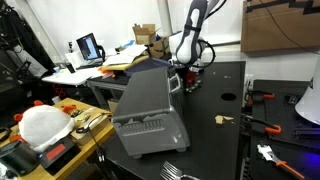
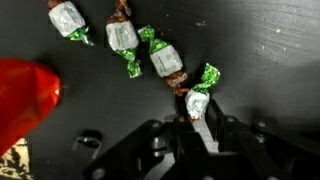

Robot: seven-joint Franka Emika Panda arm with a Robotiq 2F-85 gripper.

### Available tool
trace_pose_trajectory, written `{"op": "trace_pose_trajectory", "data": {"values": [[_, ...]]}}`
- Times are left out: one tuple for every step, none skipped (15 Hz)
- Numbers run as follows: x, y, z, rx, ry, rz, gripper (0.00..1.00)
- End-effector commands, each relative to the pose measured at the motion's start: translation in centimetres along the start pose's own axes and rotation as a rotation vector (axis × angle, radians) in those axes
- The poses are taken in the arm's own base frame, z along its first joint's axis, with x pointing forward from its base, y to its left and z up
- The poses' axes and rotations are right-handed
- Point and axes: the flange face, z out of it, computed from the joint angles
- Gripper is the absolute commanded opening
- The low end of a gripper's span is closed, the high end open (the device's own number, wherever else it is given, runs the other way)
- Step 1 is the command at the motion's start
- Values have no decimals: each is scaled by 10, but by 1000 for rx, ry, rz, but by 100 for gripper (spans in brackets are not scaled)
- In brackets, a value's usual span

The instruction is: Put two pieces of candy in the red cup.

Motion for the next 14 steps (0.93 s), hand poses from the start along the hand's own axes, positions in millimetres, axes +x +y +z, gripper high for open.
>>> {"op": "trace_pose_trajectory", "data": {"values": [[-4,3,-30,-40,-12,7,6],[-2,7,-36,-53,-7,7,6],[0,13,-41,-67,-1,7,6],[1,16,-47,-80,5,12,6],[1,18,-55,-93,12,14,6],[2,21,-61,-106,19,18,6],[3,24,-67,-120,25,23,6],[5,31,-71,-135,33,31,6],[6,35,-77,-145,38,41,6],[6,39,-81,-161,48,53,6],[7,46,-85,-178,57,66,6],[8,52,-89,-195,65,82,6],[8,59,-92,-218,71,94,6],[8,66,-94,-238,73,107,6]]}}
